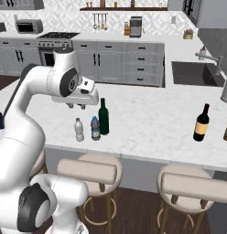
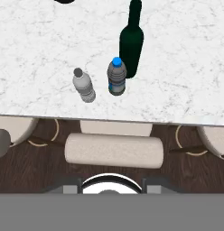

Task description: Move the plastic bottles in the middle to the plastics group, and the glass bottles in the middle to the glass group.

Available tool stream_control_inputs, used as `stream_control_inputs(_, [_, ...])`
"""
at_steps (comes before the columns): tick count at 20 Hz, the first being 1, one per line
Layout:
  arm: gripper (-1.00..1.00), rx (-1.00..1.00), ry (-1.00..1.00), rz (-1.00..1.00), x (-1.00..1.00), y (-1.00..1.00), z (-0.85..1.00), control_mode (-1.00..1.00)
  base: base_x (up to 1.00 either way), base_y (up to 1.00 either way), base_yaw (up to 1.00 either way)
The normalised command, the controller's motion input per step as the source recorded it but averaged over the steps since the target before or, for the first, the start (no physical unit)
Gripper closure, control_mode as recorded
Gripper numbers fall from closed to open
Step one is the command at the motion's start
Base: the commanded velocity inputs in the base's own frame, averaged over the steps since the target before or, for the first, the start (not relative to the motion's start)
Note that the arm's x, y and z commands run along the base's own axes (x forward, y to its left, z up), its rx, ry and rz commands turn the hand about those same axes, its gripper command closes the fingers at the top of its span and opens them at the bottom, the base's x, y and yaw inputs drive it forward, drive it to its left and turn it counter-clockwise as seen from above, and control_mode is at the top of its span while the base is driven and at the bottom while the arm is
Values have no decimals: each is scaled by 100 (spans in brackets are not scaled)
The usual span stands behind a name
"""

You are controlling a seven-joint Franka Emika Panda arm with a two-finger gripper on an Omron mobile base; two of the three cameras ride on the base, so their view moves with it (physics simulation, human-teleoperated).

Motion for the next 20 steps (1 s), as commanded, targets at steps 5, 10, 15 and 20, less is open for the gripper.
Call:
stream_control_inputs(5, [-100, 0, 1, 0, -9, 0, -7, -100, 0, 0, 0])
stream_control_inputs(10, [-100, 0, 2, 0, -30, 14, -39, -100, 0, 0, 0])
stream_control_inputs(15, [-100, 0, 0, 0, -1, 55, -45, -100, 0, 0, 0])
stream_control_inputs(20, [-100, 0, 5, -1, 47, 52, -41, -100, 0, 0, 0])
